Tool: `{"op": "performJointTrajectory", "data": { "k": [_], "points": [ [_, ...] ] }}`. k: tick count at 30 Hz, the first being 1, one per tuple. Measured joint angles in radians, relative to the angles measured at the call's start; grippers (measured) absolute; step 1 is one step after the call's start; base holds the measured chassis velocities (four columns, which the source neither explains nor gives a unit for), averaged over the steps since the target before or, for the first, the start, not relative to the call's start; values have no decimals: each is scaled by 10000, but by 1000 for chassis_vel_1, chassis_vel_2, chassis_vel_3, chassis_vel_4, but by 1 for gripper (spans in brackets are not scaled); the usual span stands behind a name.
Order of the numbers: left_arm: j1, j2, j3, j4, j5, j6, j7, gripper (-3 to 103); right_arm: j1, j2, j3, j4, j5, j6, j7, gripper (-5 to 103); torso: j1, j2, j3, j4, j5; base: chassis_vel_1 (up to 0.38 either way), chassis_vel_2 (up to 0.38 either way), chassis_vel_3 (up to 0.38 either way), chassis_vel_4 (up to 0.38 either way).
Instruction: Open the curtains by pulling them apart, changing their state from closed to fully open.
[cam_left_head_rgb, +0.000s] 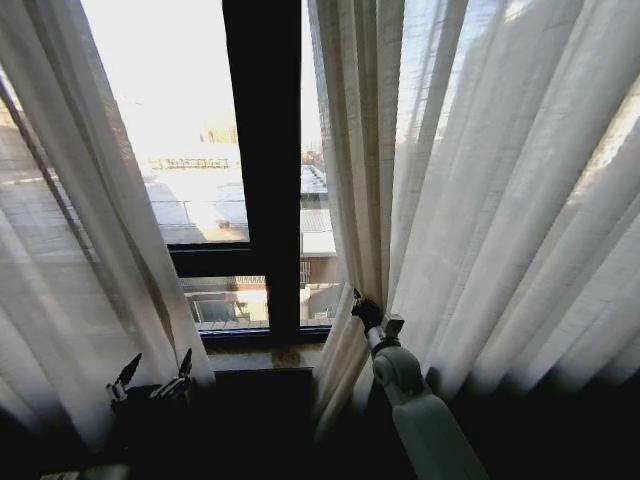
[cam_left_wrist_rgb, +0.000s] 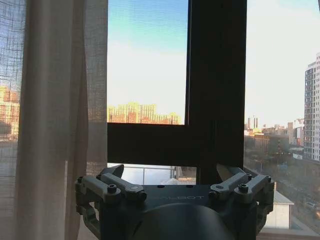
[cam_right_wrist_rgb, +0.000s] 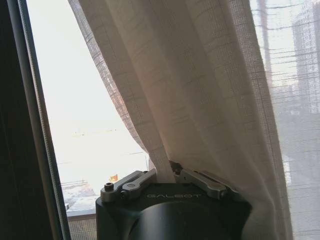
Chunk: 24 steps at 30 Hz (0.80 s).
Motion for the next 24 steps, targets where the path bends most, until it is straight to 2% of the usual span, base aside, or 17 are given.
{"op": "performJointTrajectory", "data": {
  "k": [24],
  "points": [
    [-96, -9, 78, 28, 57, 39, 19, 100, -6, -32, 219, -75, 21, 51, -30, 0, 0, 0, 0, 1, -3, -347, -354, 355, 352]
  ]
}}
